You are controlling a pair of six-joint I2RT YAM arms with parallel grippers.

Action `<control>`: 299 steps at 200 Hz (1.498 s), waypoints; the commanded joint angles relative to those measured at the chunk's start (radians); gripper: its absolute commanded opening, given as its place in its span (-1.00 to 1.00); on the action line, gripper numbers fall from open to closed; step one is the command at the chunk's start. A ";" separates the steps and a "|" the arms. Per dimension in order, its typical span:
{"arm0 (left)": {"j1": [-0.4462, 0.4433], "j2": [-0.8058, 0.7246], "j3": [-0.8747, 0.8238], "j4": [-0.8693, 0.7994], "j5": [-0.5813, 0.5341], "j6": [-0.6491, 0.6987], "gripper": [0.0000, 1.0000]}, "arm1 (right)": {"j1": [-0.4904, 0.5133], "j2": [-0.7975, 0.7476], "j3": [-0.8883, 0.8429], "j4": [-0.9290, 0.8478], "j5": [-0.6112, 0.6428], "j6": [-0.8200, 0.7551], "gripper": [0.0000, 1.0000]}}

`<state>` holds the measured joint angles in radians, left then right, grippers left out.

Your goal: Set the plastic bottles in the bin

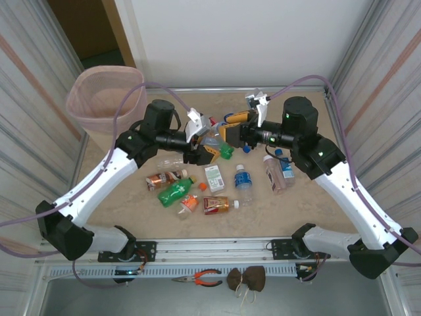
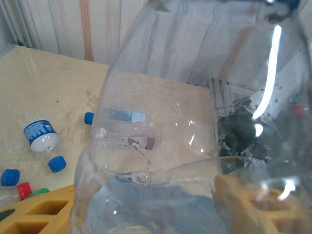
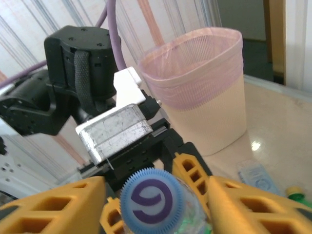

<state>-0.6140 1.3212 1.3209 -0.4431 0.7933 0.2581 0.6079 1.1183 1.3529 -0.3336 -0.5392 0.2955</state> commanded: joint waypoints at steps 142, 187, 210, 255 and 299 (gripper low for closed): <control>0.315 -0.074 0.301 -0.226 -0.471 -0.126 0.15 | -0.086 -0.173 -0.031 -0.070 0.248 -0.055 0.59; 0.510 0.004 0.433 -0.319 -0.482 -0.158 0.14 | -0.093 -0.177 -0.034 -0.082 0.250 -0.055 0.59; 0.593 0.054 0.490 -0.351 -0.476 -0.164 0.14 | -0.095 -0.178 -0.035 -0.085 0.248 -0.056 0.59; 0.687 0.173 0.593 -0.408 -0.463 -0.150 0.13 | -0.096 -0.184 -0.041 -0.085 0.250 -0.058 0.59; 0.729 0.269 0.604 -0.418 -0.454 -0.138 0.13 | -0.101 -0.196 -0.052 -0.090 0.252 -0.057 0.59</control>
<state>0.0929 1.5532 1.8931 -0.8310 0.3206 0.1078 0.5163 0.9451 1.3167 -0.4187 -0.3058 0.2504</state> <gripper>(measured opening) 0.570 0.793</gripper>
